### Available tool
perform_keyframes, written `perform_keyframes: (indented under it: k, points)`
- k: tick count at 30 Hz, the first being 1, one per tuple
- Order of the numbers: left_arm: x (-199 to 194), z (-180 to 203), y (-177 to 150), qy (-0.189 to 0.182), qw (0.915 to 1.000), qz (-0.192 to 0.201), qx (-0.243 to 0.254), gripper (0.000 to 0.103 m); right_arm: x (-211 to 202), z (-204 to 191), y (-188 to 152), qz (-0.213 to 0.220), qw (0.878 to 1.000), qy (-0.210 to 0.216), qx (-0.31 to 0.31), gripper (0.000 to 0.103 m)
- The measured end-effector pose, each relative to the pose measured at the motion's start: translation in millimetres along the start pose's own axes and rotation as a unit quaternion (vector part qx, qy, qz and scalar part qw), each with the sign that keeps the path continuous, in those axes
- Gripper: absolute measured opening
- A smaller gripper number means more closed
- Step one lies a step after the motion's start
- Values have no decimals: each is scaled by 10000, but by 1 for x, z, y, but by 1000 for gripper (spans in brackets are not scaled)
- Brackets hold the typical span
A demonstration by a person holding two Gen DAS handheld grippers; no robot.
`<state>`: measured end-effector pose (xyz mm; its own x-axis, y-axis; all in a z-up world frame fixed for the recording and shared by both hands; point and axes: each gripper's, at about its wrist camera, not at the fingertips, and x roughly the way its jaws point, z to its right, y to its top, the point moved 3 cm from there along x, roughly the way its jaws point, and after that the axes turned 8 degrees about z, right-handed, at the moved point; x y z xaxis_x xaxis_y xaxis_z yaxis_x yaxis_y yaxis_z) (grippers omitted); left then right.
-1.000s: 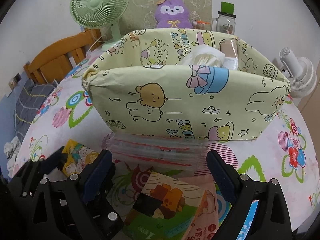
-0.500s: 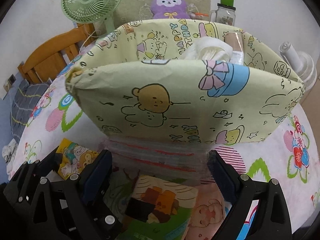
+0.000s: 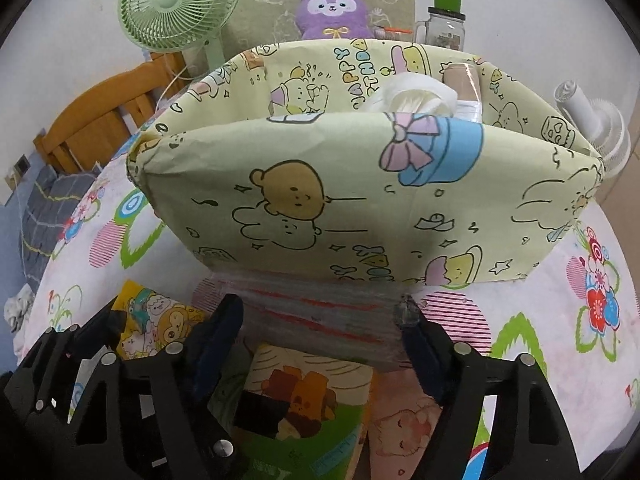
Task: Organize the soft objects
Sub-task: 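Grasp the clear red-striped plastic bag with the right gripper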
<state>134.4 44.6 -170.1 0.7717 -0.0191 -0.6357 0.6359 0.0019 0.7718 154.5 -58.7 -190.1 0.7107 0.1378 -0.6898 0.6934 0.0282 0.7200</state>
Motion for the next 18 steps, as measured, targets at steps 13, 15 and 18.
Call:
perform_keyframes:
  k: [13, 15, 18]
  points:
    - [-19, 10, 4, -34, 9998, 217, 32, 76, -22, 10, 2, 234, 9996, 115, 94, 77]
    - [-23, 12, 5, -39, 9997, 255, 47, 76, -27, 13, 3, 283, 9995, 121, 115, 77]
    - [-30, 16, 8, -41, 9994, 331, 76, 76, -35, 16, 4, 360, 9992, 136, 143, 77]
